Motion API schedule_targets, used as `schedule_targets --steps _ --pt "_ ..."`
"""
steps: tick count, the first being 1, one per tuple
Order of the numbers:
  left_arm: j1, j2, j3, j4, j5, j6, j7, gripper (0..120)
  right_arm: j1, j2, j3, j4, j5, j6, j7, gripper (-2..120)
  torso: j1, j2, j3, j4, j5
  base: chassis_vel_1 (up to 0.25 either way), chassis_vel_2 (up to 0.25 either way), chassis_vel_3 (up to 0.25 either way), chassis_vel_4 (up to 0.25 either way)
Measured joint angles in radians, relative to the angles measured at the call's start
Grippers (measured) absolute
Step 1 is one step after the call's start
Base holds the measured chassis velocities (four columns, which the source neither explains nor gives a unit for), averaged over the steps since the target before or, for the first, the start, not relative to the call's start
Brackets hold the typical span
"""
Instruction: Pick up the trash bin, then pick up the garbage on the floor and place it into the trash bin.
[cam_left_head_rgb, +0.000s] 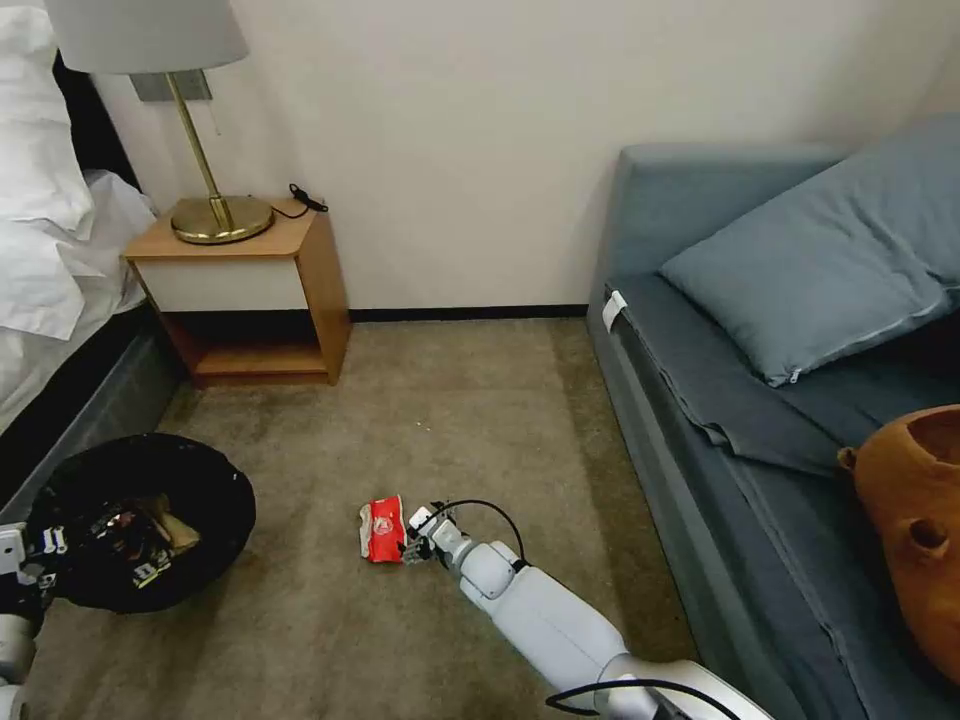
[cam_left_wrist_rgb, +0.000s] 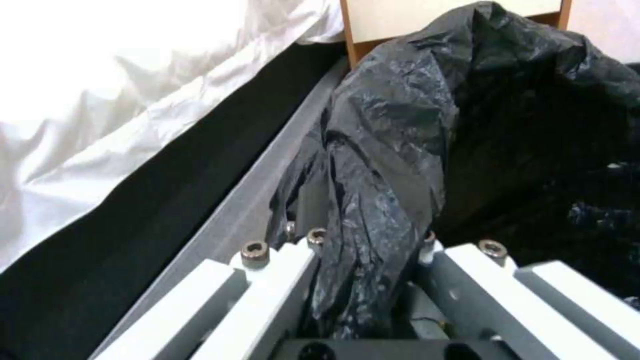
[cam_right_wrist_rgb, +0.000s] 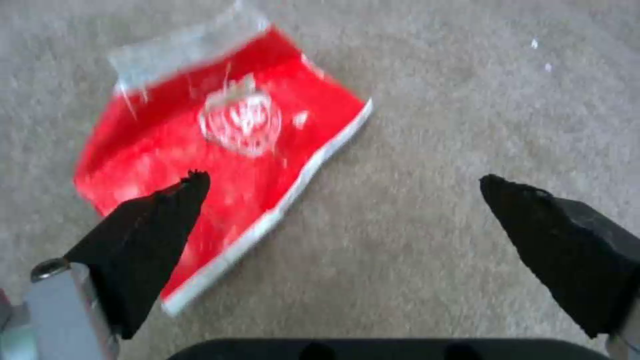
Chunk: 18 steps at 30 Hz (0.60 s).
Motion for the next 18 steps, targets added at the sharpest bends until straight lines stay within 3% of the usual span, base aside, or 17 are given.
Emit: schedule_targets --steps 18 --pt "0.012 0.006 -0.025 0.019 0.012 -0.02 0.009 4 -0.036 0.0 -0.148 0.156 0.071 -0.022 0.002 100 0.0 0.0 0.0 0.0001 -0.0001 0.0 0.0 0.0 0.0"
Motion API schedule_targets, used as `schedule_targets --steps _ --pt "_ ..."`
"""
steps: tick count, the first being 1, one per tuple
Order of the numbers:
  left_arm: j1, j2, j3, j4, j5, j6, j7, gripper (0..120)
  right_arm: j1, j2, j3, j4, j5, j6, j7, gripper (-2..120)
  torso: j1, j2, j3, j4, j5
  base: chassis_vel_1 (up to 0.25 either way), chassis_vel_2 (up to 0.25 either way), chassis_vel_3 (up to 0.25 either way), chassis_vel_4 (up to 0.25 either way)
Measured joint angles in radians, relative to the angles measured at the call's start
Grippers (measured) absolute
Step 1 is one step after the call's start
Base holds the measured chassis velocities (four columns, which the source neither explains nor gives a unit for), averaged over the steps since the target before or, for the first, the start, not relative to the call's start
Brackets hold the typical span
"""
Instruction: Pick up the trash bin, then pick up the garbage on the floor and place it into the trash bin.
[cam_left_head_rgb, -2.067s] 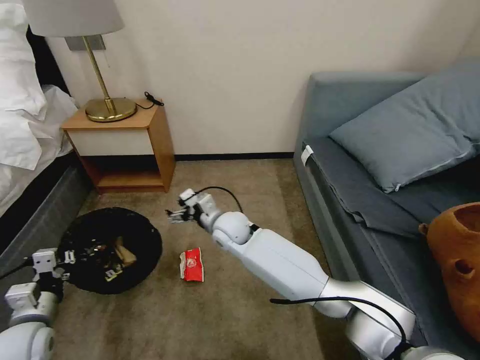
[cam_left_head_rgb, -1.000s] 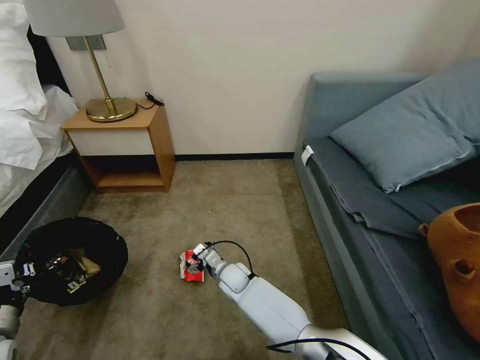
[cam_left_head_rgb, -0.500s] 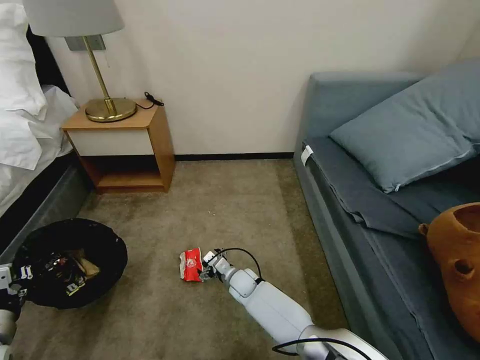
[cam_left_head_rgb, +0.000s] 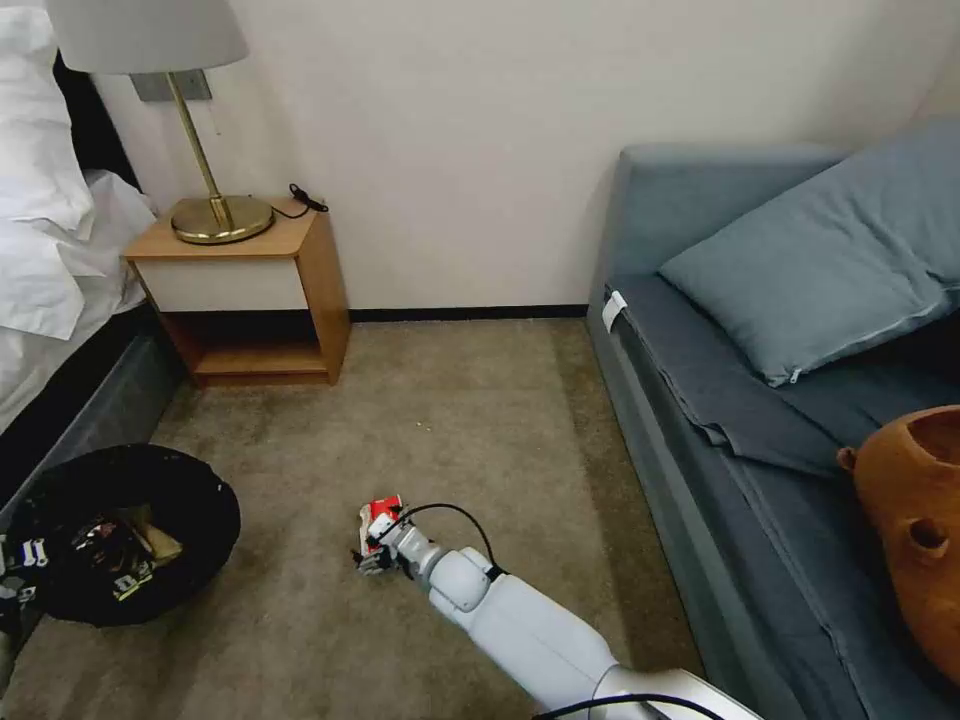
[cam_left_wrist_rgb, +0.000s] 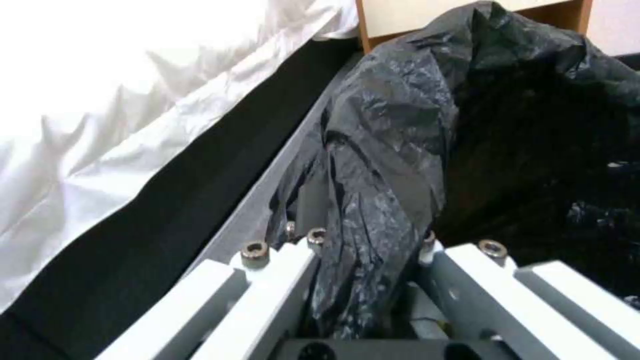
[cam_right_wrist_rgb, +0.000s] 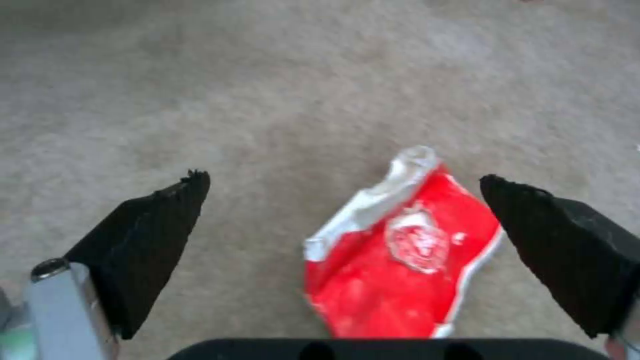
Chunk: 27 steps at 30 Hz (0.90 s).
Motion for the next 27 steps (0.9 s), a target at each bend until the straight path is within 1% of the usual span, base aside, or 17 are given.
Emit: schedule_targets --steps 4,10,13,19,24,27 --pt "0.002 -0.002 0.0 -0.004 0.0 -0.001 0.0 4 0.001 0.0 -0.026 -0.005 0.004 0.004 0.0 100 0.0 0.0 0.0 0.0 0.0 0.0 0.0 0.0 0.0" --pt "0.006 -0.004 0.001 -0.012 -0.001 -0.004 0.0 4 0.007 0.0 -0.049 -0.055 0.002 0.029 -0.004 100 0.0 0.0 0.0 0.0 0.0 0.0 0.0 0.0 0.0" --pt "0.008 -0.004 0.006 -0.02 -0.002 -0.004 -0.001 4 0.011 0.0 -0.05 -0.087 -0.006 0.048 -0.025 100 0.0 0.0 0.0 0.0 0.0 0.0 0.0 0.0 0.0" --pt "0.006 -0.003 0.012 -0.028 -0.001 -0.004 -0.001 4 0.017 0.0 -0.051 -0.102 -0.006 0.059 -0.042 100 0.0 0.0 0.0 -0.0001 0.0001 0.0 0.0 0.0 0.0" --pt "0.009 -0.004 0.017 -0.035 -0.001 -0.002 -0.001 4 0.015 0.0 -0.053 -0.097 -0.009 0.106 -0.042 100 0.0 0.0 0.0 -0.0001 0.0 0.0 0.0 0.0 0.0" --pt "0.01 -0.003 0.017 -0.036 -0.002 -0.002 -0.001 4 0.015 0.0 -0.054 -0.09 -0.008 0.11 -0.035 100 0.0 0.0 0.0 -0.0001 0.0 0.0 0.0 0.0 0.0"
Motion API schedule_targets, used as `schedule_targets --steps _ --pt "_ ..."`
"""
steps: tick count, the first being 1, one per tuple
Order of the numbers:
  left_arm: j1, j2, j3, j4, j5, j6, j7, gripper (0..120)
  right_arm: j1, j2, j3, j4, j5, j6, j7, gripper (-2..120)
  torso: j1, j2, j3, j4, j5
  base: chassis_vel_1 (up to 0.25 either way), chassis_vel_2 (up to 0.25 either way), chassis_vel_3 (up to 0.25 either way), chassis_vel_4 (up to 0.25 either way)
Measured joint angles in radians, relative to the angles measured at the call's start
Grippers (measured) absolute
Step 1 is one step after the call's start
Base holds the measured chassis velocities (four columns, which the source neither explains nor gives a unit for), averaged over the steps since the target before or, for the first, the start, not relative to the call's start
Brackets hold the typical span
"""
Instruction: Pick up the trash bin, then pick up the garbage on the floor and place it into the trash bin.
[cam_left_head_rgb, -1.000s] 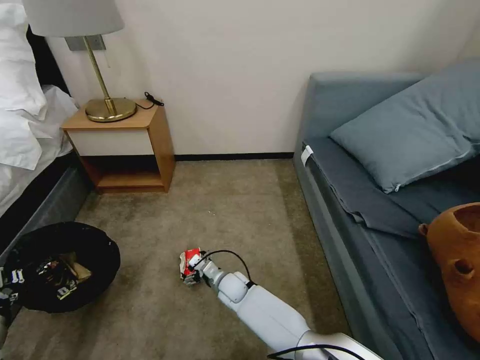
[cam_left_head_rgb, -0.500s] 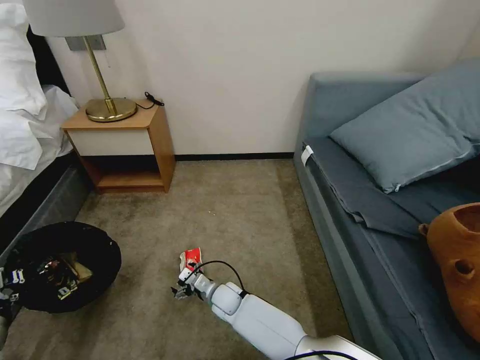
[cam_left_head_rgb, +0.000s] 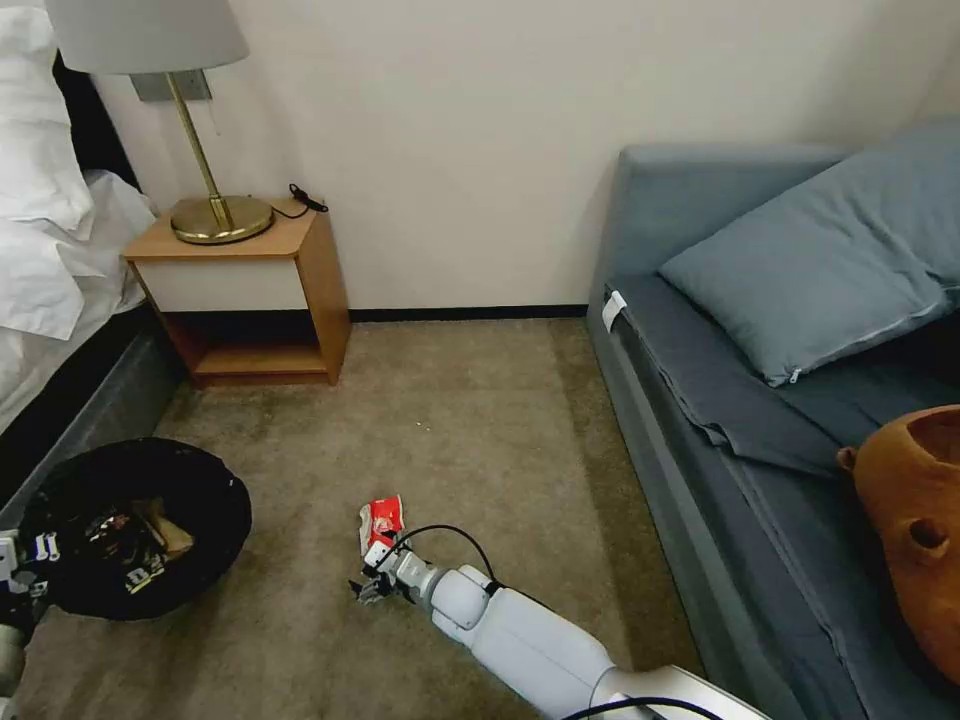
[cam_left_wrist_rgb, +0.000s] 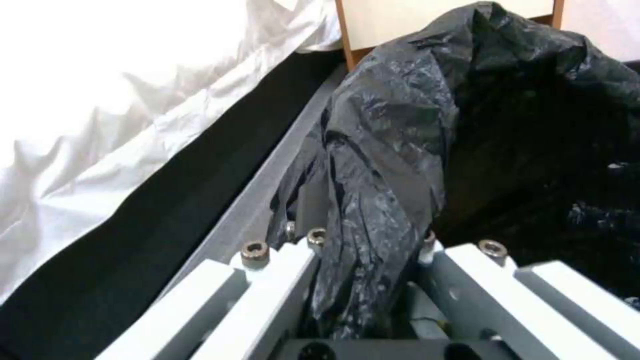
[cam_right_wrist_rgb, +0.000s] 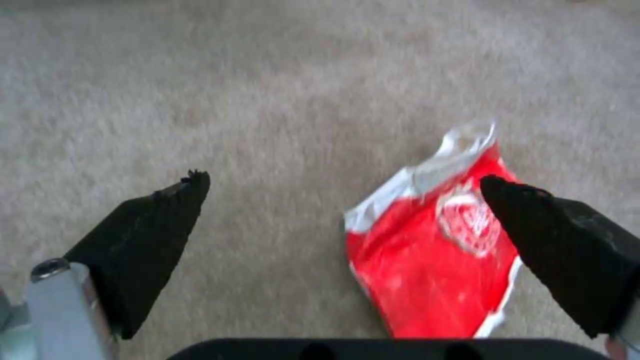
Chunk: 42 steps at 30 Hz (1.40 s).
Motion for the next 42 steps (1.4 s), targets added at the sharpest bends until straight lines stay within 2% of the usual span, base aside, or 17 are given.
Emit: schedule_targets --steps 7,17,42 --pt "0.026 0.0 -0.022 0.006 -0.011 -0.021 0.002 4 -0.006 0.0 -0.004 0.038 -0.007 0.0 0.046 100 0.0 0.0 0.0 0.0 0.0 0.0 0.0 0.0 0.0" --pt "0.053 -0.009 -0.042 0.019 -0.017 -0.054 0.01 4 -0.015 0.0 -0.001 0.047 -0.003 -0.01 0.043 100 0.0 0.0 0.0 0.0002 0.0 0.0 0.0 0.0 0.0" --pt "0.029 -0.019 -0.024 0.022 -0.009 -0.048 0.011 4 -0.019 0.0 -0.001 0.043 -0.003 -0.011 0.043 100 0.0 0.0 0.0 0.0 0.0 -0.027 0.024 0.026 -0.022"
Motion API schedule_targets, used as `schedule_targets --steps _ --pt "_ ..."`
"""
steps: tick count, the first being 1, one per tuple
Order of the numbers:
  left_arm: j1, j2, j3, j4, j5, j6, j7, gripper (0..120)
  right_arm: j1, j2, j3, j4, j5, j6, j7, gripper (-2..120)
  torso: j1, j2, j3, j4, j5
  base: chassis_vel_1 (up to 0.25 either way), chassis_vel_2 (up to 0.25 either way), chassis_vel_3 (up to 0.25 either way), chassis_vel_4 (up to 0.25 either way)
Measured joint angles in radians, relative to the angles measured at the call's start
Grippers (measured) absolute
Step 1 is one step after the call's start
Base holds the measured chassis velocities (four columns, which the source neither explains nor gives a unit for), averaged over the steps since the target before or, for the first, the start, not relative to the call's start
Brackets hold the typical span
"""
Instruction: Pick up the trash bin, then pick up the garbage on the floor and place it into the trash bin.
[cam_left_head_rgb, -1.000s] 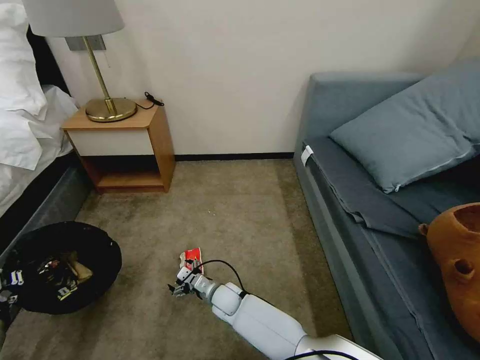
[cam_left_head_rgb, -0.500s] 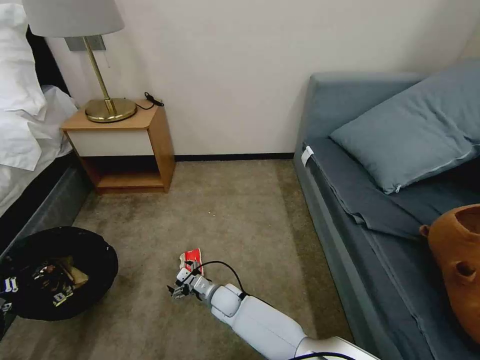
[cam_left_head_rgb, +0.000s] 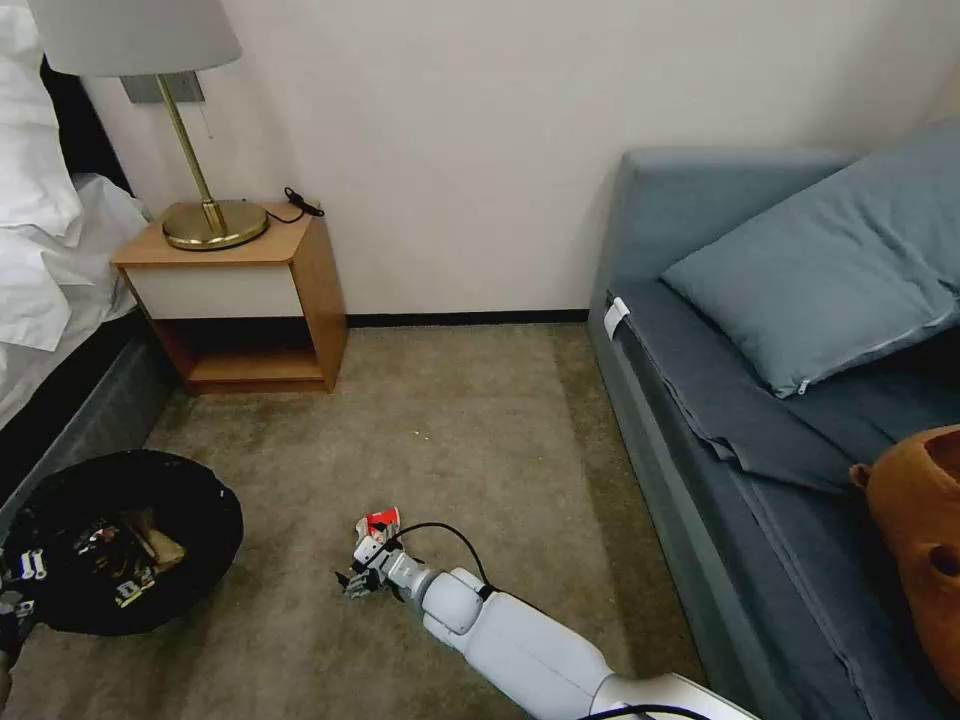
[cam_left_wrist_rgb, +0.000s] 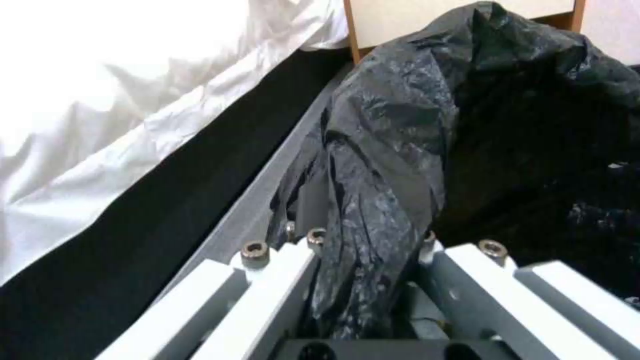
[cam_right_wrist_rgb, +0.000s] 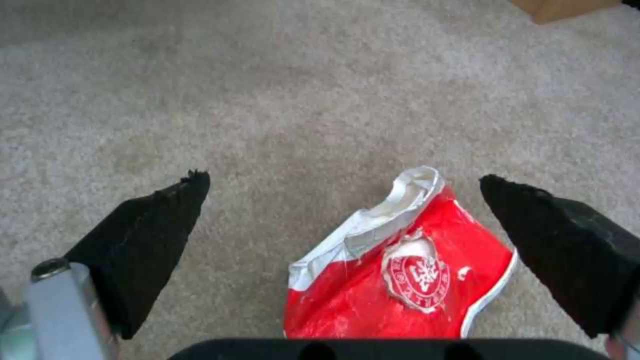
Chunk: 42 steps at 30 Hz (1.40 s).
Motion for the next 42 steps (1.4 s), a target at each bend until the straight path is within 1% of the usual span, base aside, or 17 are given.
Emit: schedule_targets --steps 22,42 --pt "0.013 -0.009 -0.001 -0.01 0.0 -0.001 0.0 4 -0.019 0.0 0.006 0.003 -0.008 -0.008 0.001 100 0.0 0.0 0.0 0.0 0.0 -0.012 0.011 0.012 -0.01" --pt "0.009 -0.005 0.001 -0.014 0.001 -0.001 0.001 4 -0.032 0.0 0.004 -0.001 -0.015 -0.011 0.001 100 0.0 0.0 0.0 0.0 0.0 -0.021 0.015 0.019 -0.023"
